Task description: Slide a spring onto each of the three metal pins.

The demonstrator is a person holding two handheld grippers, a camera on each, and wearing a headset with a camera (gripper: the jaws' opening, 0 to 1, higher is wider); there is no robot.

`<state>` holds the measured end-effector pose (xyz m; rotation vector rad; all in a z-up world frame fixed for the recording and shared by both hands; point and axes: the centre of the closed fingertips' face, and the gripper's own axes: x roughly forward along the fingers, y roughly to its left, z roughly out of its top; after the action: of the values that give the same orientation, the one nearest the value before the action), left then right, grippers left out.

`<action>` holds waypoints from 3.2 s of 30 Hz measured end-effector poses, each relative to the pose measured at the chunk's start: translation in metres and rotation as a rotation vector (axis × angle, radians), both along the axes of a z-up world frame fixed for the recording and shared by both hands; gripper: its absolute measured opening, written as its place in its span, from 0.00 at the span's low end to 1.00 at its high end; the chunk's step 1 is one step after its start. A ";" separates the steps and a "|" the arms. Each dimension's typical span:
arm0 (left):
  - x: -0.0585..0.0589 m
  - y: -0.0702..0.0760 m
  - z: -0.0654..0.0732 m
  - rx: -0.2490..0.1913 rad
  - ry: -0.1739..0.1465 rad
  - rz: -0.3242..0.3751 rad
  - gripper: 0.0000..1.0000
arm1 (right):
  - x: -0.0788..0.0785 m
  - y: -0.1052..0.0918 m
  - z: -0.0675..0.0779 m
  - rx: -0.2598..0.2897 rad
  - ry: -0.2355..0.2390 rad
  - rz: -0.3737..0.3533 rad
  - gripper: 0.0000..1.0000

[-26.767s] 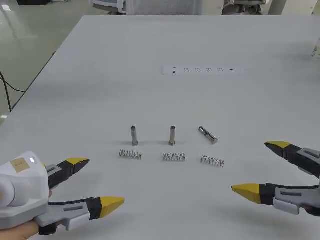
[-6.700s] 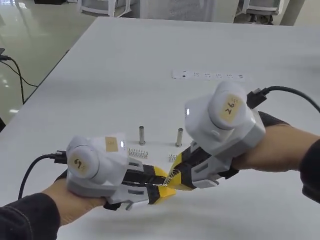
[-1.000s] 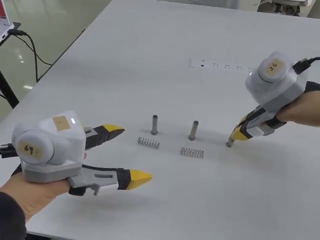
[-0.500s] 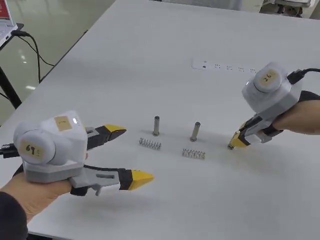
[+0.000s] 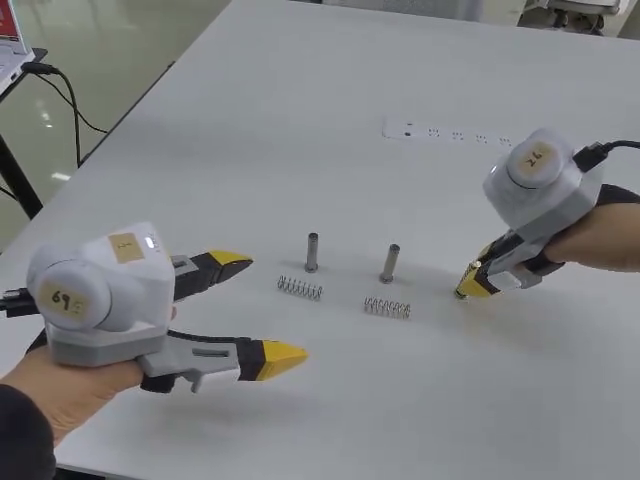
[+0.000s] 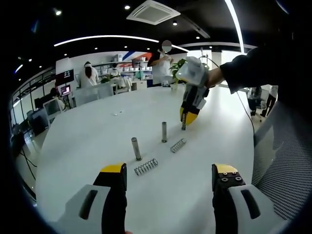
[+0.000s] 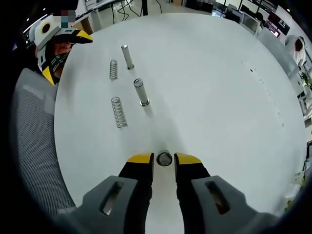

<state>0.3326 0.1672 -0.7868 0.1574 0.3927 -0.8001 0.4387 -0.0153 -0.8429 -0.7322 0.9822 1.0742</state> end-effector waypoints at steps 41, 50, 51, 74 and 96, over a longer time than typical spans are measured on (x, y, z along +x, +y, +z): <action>0.000 -0.004 0.006 -0.027 -0.016 0.003 0.67 | -0.048 -0.009 0.003 0.007 0.010 -0.001 0.21; -0.001 -0.004 0.007 -0.025 -0.020 0.001 0.68 | -0.058 0.006 0.005 0.016 0.020 0.049 0.21; -0.002 -0.004 0.007 -0.022 -0.019 0.001 0.68 | -0.058 0.008 0.004 0.013 0.018 0.059 0.21; -0.007 -0.004 0.003 -0.016 -0.001 0.000 0.66 | -0.049 0.054 0.001 0.012 0.002 0.170 0.21; -0.007 -0.004 -0.001 -0.011 0.021 0.001 0.64 | -0.043 0.068 -0.021 -0.018 0.015 0.232 0.18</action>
<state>0.3256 0.1628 -0.7879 0.1384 0.4076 -0.8034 0.3958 0.0526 -0.8639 -0.8696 0.9360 1.2747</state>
